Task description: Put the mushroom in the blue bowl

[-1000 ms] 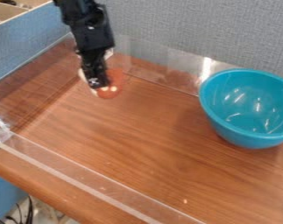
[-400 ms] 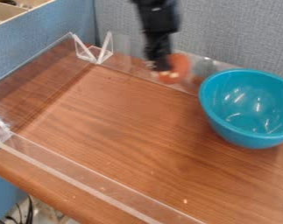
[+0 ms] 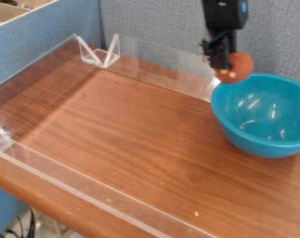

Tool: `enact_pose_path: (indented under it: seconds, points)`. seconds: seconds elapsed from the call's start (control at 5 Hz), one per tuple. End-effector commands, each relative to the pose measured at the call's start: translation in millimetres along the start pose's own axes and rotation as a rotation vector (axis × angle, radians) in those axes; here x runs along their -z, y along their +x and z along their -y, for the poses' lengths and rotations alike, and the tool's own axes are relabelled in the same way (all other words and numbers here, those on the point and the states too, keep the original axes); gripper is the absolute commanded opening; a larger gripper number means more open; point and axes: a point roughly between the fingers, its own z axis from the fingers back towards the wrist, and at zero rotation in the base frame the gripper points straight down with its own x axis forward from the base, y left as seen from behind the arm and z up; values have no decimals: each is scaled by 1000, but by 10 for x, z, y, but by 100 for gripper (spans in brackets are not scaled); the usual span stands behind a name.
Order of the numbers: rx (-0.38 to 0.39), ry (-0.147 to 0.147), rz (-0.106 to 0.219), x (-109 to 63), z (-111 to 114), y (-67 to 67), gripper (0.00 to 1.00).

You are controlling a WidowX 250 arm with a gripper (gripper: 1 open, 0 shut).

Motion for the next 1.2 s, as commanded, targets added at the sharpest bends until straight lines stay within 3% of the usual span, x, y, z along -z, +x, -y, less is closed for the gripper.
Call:
enact_pose_path:
  seconds: [0.0, 0.2, 0.4, 0.8, 1.0]
  points:
    - [47, 85, 4, -204, -223, 265, 0]
    - [64, 81, 3, -148, -224, 469, 0]
    - [55, 80, -7, -87, -228, 580, 0]
    - [110, 48, -8, -41, -158, 292, 0]
    - [140, 38, -6, 71, -116, 277, 0]
